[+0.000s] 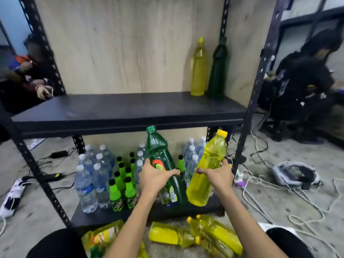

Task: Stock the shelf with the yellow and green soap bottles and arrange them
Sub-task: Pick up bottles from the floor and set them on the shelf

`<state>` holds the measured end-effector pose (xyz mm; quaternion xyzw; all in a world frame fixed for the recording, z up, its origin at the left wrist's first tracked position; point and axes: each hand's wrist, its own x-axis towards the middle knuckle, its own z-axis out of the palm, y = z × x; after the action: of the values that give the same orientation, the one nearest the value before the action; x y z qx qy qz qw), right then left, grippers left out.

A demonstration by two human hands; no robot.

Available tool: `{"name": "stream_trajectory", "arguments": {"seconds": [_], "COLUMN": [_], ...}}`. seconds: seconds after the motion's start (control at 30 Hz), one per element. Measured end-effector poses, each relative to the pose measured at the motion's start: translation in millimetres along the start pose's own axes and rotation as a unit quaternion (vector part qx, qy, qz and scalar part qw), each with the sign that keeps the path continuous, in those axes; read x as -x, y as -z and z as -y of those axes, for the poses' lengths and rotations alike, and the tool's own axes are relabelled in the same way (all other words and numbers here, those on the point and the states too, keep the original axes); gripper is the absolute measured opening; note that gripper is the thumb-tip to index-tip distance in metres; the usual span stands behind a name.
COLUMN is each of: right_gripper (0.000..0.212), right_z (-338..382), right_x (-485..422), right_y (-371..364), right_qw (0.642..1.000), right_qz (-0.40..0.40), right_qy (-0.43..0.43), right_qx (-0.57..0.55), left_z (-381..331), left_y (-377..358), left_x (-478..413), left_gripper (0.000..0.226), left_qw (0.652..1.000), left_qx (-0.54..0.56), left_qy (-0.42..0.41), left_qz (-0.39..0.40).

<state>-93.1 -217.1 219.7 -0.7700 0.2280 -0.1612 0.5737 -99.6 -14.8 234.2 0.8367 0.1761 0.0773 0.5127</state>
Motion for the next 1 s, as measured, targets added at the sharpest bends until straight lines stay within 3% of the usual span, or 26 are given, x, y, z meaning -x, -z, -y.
{"name": "stream_trajectory", "arguments": {"seconds": [0.13,0.33,0.5,0.6,1.0], "right_gripper": [0.074,0.08,0.096,0.104,0.083], "right_z": [62.8,157.7,222.2,249.5,285.8], "right_x": [-12.2,-39.7,-80.5,-111.6,-230.2], "right_y": [37.1,75.7,68.9,50.8,-31.7], "right_qw": [0.997,0.981,0.971,0.968,0.962], "right_qz": [0.016,-0.001,-0.011,-0.016,-0.089], "right_qy": [0.075,0.193,0.24,0.248,0.258], "right_qx": [-0.01,0.008,0.011,0.015,0.025], "left_z": [-64.3,-160.7,-232.3,-260.3,-296.4], "left_y": [15.1,31.1,21.7,7.9,-61.0], "left_x": [5.2,-17.4,-73.1,-114.9,-267.1], "left_gripper": [0.132,0.09,0.094,0.096,0.099], "left_qw": [0.997,0.976,0.959,0.952,0.942], "left_qx": [0.008,0.043,0.045,0.04,0.084], "left_qy": [-0.071,-0.209,-0.27,-0.289,-0.289], "left_qz": [-0.001,-0.041,-0.069,-0.09,-0.149]}}
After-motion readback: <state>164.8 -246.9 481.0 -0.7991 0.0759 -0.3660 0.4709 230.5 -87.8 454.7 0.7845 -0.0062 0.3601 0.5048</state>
